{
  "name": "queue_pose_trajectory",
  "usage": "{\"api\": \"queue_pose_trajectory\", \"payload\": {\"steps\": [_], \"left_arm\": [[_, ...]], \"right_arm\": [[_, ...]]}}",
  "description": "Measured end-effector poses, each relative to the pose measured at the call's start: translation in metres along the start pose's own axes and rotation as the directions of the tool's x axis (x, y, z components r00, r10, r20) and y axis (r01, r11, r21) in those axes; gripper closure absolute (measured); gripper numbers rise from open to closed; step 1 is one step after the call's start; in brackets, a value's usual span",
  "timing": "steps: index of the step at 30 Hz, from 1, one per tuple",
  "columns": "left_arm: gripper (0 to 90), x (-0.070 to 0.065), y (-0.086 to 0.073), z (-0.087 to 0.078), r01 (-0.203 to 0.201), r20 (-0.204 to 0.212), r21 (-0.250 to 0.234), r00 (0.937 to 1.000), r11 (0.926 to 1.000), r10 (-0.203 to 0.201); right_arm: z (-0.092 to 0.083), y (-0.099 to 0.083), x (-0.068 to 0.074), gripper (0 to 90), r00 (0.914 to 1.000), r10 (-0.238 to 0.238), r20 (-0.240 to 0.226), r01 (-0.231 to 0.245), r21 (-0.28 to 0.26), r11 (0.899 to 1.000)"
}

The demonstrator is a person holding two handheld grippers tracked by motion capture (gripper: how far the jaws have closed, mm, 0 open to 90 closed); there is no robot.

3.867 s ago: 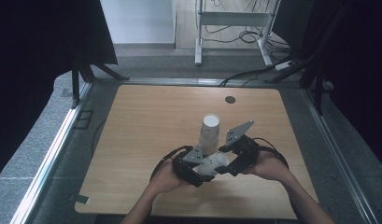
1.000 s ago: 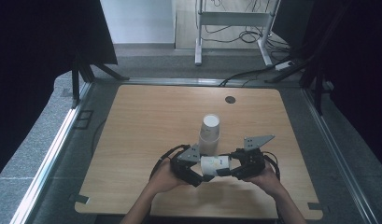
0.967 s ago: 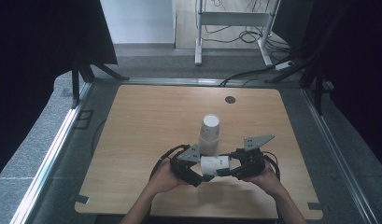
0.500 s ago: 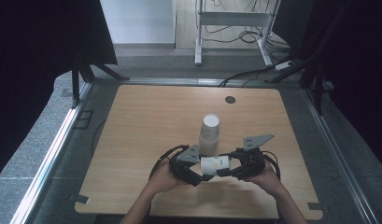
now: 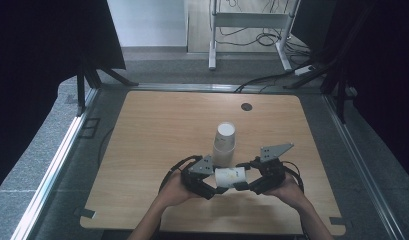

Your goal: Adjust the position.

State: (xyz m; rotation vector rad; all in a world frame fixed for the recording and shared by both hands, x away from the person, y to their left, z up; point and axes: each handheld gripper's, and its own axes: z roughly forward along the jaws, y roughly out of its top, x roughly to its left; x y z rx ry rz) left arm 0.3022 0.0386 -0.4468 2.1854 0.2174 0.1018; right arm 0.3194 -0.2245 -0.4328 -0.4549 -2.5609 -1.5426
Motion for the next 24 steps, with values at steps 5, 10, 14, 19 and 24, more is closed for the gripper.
{"api": "queue_pose_trajectory", "payload": {"steps": [5, 10, 14, 19, 24], "left_arm": [[30.4, 0.000, 0.000, 0.000, -0.002, -0.005, 0.009, 1.0000, 1.0000, 0.002], [30.6, 0.000, 0.000, 0.002, -0.001, -0.002, 0.014, 1.0000, 0.9999, 0.001], [30.5, 0.000, 0.001, 0.002, -0.004, -0.003, 0.019, 1.0000, 0.9998, 0.004], [30.6, 0.000, 0.002, 0.003, -0.005, -0.004, 0.024, 1.0000, 0.9997, 0.005], [30.7, -0.001, 0.002, 0.004, -0.006, -0.007, 0.031, 1.0000, 0.9995, 0.006]], "right_arm": [[-0.005, 0.008, 0.004, 22.2, 0.9988, -0.035, 0.034, 0.033, 0.056, 0.998], [-0.005, 0.018, 0.010, 20.9, 0.9930, -0.098, 0.066, 0.086, 0.164, 0.983], [-0.003, 0.028, 0.014, 20.8, 0.9852, -0.152, 0.079, 0.127, 0.254, 0.959], [0.005, 0.040, 0.019, 20.6, 0.9722, -0.222, 0.073, 0.180, 0.372, 0.910], [0.014, 0.051, 0.025, 21.1, 0.9552, -0.290, 0.058, 0.232, 0.463, 0.855]]}}
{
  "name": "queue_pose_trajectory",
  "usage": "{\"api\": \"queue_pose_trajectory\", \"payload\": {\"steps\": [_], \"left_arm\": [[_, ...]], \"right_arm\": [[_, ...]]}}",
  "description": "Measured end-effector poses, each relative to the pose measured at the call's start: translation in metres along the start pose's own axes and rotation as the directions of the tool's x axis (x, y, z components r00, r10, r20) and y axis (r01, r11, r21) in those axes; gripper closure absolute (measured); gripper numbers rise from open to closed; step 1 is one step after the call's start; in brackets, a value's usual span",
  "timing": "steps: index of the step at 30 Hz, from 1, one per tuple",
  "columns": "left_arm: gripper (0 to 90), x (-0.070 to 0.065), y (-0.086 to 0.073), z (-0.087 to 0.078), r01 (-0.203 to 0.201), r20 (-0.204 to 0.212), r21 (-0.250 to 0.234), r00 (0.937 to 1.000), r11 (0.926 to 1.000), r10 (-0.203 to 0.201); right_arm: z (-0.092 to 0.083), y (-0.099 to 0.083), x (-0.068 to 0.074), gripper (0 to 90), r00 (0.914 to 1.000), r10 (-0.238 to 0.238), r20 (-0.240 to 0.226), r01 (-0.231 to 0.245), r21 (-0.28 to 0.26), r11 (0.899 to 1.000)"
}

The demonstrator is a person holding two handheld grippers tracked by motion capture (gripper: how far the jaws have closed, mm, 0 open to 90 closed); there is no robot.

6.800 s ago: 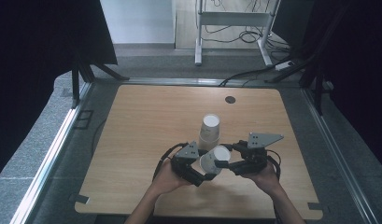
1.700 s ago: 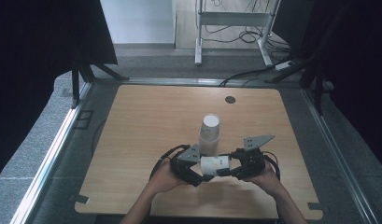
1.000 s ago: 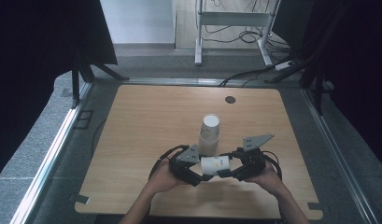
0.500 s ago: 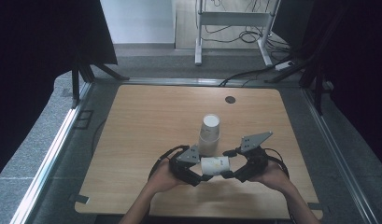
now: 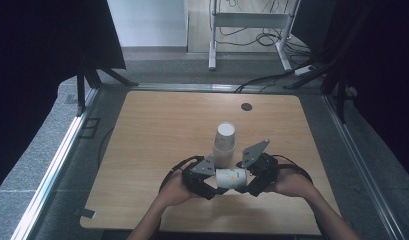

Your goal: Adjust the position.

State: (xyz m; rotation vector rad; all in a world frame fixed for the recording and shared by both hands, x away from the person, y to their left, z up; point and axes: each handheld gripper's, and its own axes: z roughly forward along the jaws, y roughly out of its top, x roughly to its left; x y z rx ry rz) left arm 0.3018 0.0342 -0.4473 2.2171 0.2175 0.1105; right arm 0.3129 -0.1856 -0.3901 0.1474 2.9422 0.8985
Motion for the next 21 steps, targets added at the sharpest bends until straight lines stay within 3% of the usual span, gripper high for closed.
{"api": "queue_pose_trajectory", "payload": {"steps": [4, 10, 16, 21], "left_arm": [[30.7, 0.000, 0.001, 0.000, -0.013, 0.000, 0.014, 0.9999, 0.9998, 0.013], [30.7, 0.000, 0.002, 0.001, -0.023, -0.001, 0.026, 0.9997, 0.9994, 0.023], [30.7, -0.001, 0.003, 0.002, -0.029, -0.004, 0.036, 0.9996, 0.9989, 0.030], [30.8, -0.002, 0.003, 0.003, -0.025, -0.003, 0.031, 0.9997, 0.9992, 0.026]], "right_arm": [[0.004, 0.011, 0.001, 21.7, 0.9989, -0.047, 0.008, 0.046, 0.079, 0.996], [0.010, 0.022, 0.002, 24.5, 0.9956, -0.093, -0.007, 0.093, 0.179, 0.979], [0.015, 0.027, 0.002, 28.9, 0.9927, -0.120, -0.017, 0.120, 0.230, 0.966], [0.015, 0.028, 0.003, 35.8, 0.9929, -0.117, -0.021, 0.118, 0.248, 0.961]]}}
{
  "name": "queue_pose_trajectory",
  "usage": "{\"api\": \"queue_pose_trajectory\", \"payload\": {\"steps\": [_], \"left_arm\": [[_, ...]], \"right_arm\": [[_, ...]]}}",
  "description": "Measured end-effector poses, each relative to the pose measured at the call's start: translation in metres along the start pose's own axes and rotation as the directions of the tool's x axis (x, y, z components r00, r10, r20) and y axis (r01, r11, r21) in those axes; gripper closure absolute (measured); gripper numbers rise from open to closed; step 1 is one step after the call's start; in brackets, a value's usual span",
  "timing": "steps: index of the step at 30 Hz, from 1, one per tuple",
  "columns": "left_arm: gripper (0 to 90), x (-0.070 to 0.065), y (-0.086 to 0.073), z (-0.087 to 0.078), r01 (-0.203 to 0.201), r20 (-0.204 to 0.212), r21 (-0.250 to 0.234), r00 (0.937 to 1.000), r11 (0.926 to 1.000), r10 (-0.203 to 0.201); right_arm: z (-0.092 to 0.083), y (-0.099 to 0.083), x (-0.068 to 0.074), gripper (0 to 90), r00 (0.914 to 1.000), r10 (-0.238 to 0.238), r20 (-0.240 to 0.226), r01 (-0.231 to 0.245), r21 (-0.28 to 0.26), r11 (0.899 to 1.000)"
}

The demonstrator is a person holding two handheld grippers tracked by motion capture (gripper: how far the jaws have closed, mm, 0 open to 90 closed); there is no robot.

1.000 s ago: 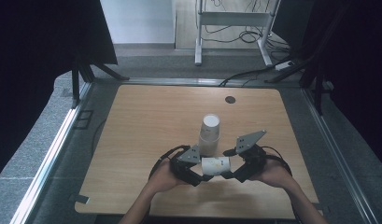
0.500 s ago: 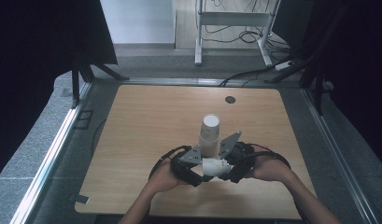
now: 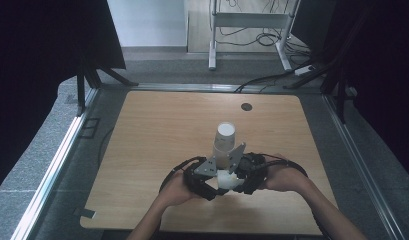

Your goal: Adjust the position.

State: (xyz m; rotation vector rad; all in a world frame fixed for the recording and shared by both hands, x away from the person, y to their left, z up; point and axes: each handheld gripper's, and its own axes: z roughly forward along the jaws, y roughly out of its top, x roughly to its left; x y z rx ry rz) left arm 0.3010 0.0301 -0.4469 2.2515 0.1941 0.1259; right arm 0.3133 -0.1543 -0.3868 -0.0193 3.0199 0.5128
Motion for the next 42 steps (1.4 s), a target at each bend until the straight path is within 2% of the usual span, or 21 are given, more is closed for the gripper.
{"api": "queue_pose_trajectory", "payload": {"steps": [7, 10, 12, 14, 21, 26, 28, 32, 36, 40, 42], "left_arm": [[28.8, 0.000, 0.000, -0.002, -0.003, 0.006, -0.001, 1.0000, 1.0000, 0.003], [24.8, 0.002, 0.000, -0.003, 0.014, 0.015, -0.016, 0.9998, 0.9998, -0.014], [22.0, 0.002, -0.001, -0.003, 0.030, 0.015, -0.032, 0.9994, 0.9990, -0.030], [20.5, 0.003, -0.002, -0.005, 0.030, 0.023, -0.040, 0.9993, 0.9988, -0.029], [18.2, 0.004, -0.001, -0.009, 0.052, 0.037, -0.077, 0.9981, 0.9957, -0.049], [17.6, 0.004, -0.001, -0.010, 0.062, 0.038, -0.088, 0.9975, 0.9942, -0.059], [17.4, 0.004, -0.001, -0.011, 0.063, 0.038, -0.089, 0.9975, 0.9941, -0.059], [17.4, 0.004, -0.002, -0.011, 0.066, 0.038, -0.093, 0.9973, 0.9935, -0.063], [17.4, 0.005, -0.002, -0.010, 0.071, 0.045, -0.096, 0.9967, 0.9928, -0.067], [17.4, 0.004, -0.001, -0.010, 0.071, 0.049, -0.097, 0.9966, 0.9927, -0.067], [17.4, 0.004, -0.001, -0.010, 0.072, 0.051, -0.099, 0.9964, 0.9925, -0.067]], "right_arm": [[-0.001, -0.005, 0.002, 37.0, 0.9999, 0.011, 0.006, -0.011, -0.041, 0.999], [-0.001, -0.009, 0.002, 36.9, 0.9997, 0.024, 0.007, -0.023, -0.081, 0.996], [-0.002, -0.012, 0.002, 37.0, 0.9995, 0.031, 0.004, -0.030, -0.121, 0.992], [-0.003, -0.016, 0.002, 37.0, 0.9993, 0.038, 0.004, -0.037, -0.157, 0.987], [-0.003, -0.031, 0.004, 37.0, 0.9966, 0.082, 0.001, -0.079, -0.268, 0.960], [0.001, -0.042, 0.005, 37.0, 0.9938, 0.111, -0.012, -0.108, -0.343, 0.933], [0.003, -0.046, 0.005, 37.0, 0.9919, 0.126, -0.014, -0.123, -0.374, 0.919], [0.008, -0.056, 0.007, 37.0, 0.9883, 0.150, -0.024, -0.145, -0.445, 0.884], [0.014, -0.066, 0.007, 37.0, 0.9831, 0.177, -0.047, -0.176, -0.509, 0.843], [0.023, -0.073, 0.009, 37.0, 0.9812, 0.186, -0.050, -0.184, -0.541, 0.820], [0.026, -0.075, 0.010, 37.0, 0.9808, 0.189, -0.050, -0.183, -0.566, 0.804]]}}
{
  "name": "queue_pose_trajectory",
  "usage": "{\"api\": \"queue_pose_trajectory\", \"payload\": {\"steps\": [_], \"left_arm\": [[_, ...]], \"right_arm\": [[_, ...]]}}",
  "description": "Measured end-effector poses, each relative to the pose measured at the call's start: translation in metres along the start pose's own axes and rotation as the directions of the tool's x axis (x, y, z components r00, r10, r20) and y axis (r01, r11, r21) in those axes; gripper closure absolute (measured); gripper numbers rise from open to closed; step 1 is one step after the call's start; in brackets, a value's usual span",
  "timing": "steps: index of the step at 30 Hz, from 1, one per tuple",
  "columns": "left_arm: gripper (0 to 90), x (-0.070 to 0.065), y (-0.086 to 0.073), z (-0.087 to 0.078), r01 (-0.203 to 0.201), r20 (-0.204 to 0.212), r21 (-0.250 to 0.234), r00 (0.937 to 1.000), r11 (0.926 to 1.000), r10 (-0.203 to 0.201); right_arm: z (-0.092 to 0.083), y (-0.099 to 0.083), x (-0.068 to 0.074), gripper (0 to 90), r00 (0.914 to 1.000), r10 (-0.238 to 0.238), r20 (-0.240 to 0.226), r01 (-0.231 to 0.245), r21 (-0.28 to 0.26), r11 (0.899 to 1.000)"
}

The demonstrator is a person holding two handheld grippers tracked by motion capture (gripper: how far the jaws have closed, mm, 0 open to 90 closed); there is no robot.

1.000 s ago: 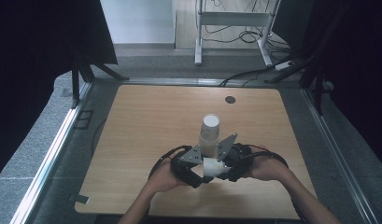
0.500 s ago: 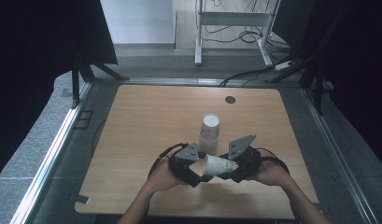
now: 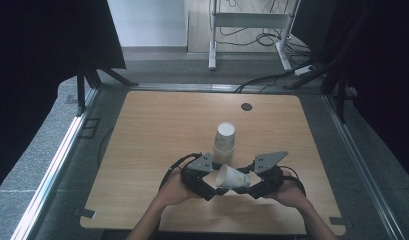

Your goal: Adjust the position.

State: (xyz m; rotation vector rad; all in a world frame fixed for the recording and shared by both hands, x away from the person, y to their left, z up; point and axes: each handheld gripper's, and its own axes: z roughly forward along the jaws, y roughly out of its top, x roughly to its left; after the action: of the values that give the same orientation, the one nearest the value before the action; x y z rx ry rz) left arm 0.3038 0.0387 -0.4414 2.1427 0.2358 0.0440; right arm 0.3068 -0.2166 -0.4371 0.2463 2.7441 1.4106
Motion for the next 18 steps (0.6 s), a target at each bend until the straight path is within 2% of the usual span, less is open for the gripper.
{"api": "queue_pose_trajectory", "payload": {"steps": [8, 18], "left_arm": [[18.3, 0.0002, 0.0003, -0.0007, 0.002, 0.003, -0.011, 1.0000, 0.9999, -0.002], [25.7, -0.0005, 0.0005, -0.0026, -0.007, 0.012, -0.029, 0.9999, 0.9995, 0.008]], "right_arm": [[0.0021, -0.0061, 0.0022, 37.0, 0.9999, -0.008, -0.011, 0.007, -0.070, 0.997], [0.0067, -0.0071, 0.0032, 37.0, 0.9997, -0.016, -0.017, 0.015, -0.076, 0.997]]}}
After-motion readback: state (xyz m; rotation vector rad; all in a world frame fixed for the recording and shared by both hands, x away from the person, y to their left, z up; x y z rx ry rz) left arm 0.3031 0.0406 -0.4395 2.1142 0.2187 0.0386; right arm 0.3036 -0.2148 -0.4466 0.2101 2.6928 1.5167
